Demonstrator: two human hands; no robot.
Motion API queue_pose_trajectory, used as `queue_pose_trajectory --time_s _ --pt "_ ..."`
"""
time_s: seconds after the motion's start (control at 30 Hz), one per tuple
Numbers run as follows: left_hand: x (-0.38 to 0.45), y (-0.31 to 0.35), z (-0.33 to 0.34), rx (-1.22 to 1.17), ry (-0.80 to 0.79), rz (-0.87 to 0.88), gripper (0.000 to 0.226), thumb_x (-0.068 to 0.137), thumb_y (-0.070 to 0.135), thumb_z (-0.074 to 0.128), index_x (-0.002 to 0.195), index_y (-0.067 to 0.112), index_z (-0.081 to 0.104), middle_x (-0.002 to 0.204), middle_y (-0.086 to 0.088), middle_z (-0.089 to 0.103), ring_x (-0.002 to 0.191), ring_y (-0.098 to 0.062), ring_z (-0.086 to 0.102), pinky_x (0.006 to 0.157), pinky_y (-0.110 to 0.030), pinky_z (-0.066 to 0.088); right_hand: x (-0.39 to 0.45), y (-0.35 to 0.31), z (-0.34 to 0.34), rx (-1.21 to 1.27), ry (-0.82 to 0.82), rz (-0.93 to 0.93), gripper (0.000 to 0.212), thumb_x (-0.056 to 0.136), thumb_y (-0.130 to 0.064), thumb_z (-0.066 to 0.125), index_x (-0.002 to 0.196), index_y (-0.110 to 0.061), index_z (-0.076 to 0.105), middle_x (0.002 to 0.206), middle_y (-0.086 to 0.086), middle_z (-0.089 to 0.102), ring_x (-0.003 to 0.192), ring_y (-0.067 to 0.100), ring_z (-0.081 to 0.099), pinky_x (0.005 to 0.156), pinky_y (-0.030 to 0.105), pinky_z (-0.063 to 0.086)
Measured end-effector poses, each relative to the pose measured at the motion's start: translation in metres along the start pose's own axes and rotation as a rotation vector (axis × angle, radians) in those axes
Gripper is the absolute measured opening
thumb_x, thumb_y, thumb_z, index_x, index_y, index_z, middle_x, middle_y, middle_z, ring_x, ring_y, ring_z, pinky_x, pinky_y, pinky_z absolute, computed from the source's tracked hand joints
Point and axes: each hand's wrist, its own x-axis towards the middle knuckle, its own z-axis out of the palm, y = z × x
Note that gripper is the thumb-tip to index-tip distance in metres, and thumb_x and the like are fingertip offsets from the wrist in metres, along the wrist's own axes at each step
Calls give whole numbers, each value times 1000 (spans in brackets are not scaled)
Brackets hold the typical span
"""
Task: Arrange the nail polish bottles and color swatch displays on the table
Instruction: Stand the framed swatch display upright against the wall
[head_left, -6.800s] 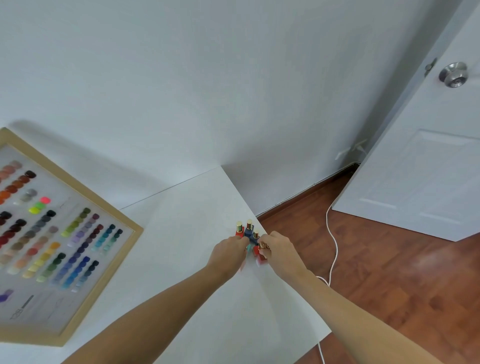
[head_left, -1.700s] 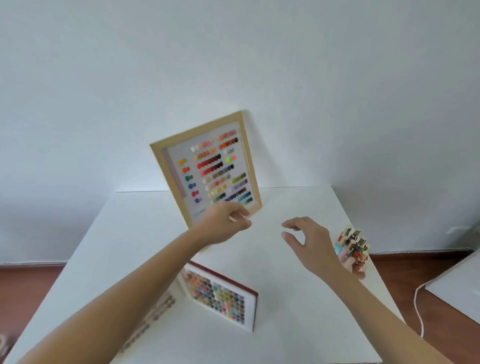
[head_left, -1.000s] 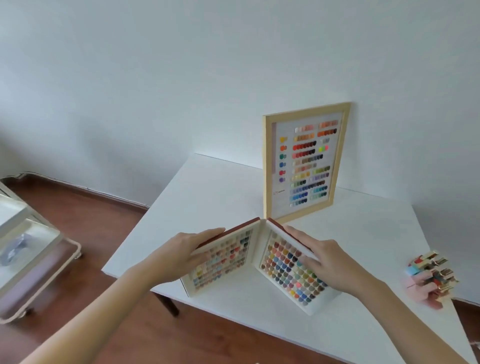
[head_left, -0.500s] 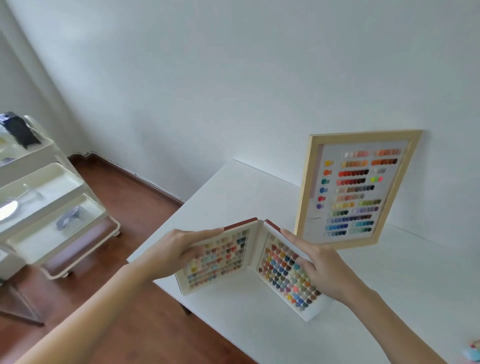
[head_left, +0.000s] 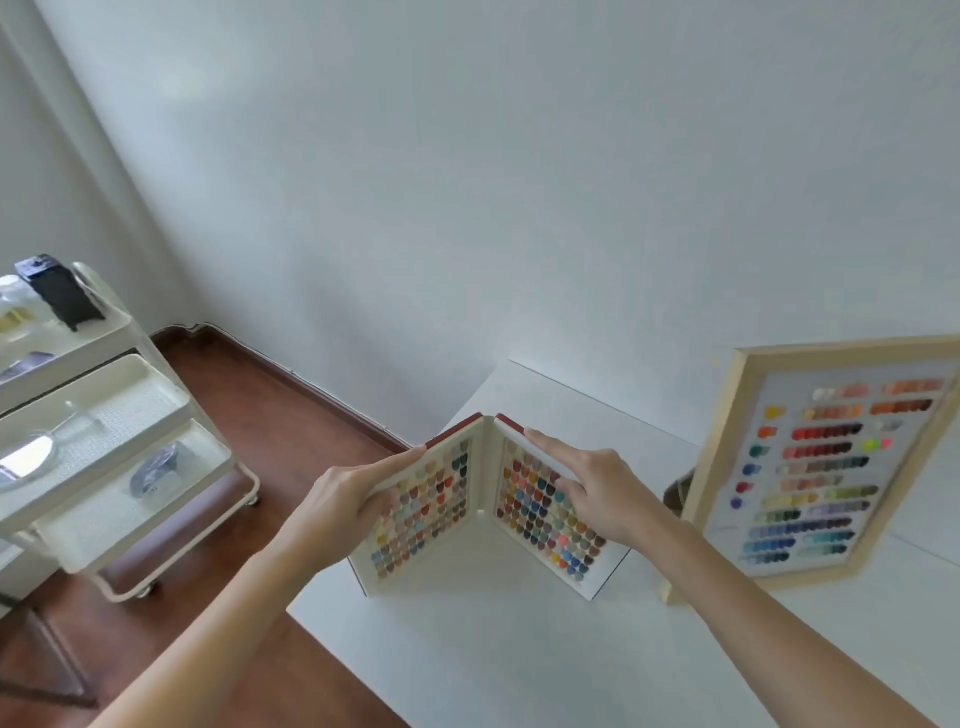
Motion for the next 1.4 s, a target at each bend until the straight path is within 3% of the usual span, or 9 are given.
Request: queue_pose_trajectory --time_s 0.13,0.3,0.5,0.67,0.73,0.9,1.03,1.3,1.4 --pt "24 -19 0 -55 53 -54 67 90 3 50 138 49 42 106 13 70 65 -2 58 61 -10 43 43 -6 2 -8 8 9 70 96 -9 49 141 -52 19 102 7 67 43 8 49 44 20 48" --pt "39 -31 0 -97 103 -101 65 92 6 50 140 49 40 106 10 71 72 -5 58 65 -14 44 81 -12 2 -5 -3 12 69 95 -10 50 140 -54 20 98 6 66 54 19 61 52 31 58" --pt "45 -29 4 -100 137 -136 61 94 8 50 142 45 40 106 1 72 83 -20 67 71 -30 54 103 -12 -1 -11 -33 -12 70 96 -11 50 139 -56 17 104 7 66 61 21 64 60 38 59" --pt "42 -22 6 -56 135 -172 64 94 11 48 141 51 34 106 3 72 81 -21 68 64 -36 57 103 -10 -4 -43 -44 -29 68 96 -14 50 140 -54 17 103 4 66 52 9 56 51 25 53" --pt "43 -19 5 -12 132 -201 64 93 15 49 140 55 30 107 5 71 82 -22 67 60 -33 55 101 -11 -5 -49 -28 -33 65 96 -17 51 141 -51 20 100 4 66 50 10 52 53 27 52" --pt "43 -4 5 55 172 -236 59 90 27 58 140 49 35 118 7 66 90 -22 66 64 -35 56 78 -17 -17 -42 94 -73 58 95 -26 54 144 -36 26 129 4 57 104 21 60 89 35 53" --pt "46 21 1 80 242 -286 62 88 30 63 144 36 38 146 2 46 128 -24 48 88 -45 52 36 -14 -36 -11 170 -130 55 96 -25 52 144 -34 27 142 1 48 124 21 51 103 36 46" --pt "52 130 36 -44 339 60 58 88 24 65 141 30 42 146 3 44 132 -23 45 103 -46 45 -77 39 -85 21 404 -102 47 97 -26 51 141 -31 35 134 -3 53 120 13 52 100 26 45" --pt "58 174 65 -104 319 193 54 89 22 65 140 26 45 142 3 48 123 -23 53 96 -33 45 -114 73 -99 47 474 -16 46 96 -23 52 140 -28 39 133 -1 55 119 13 53 100 30 46"
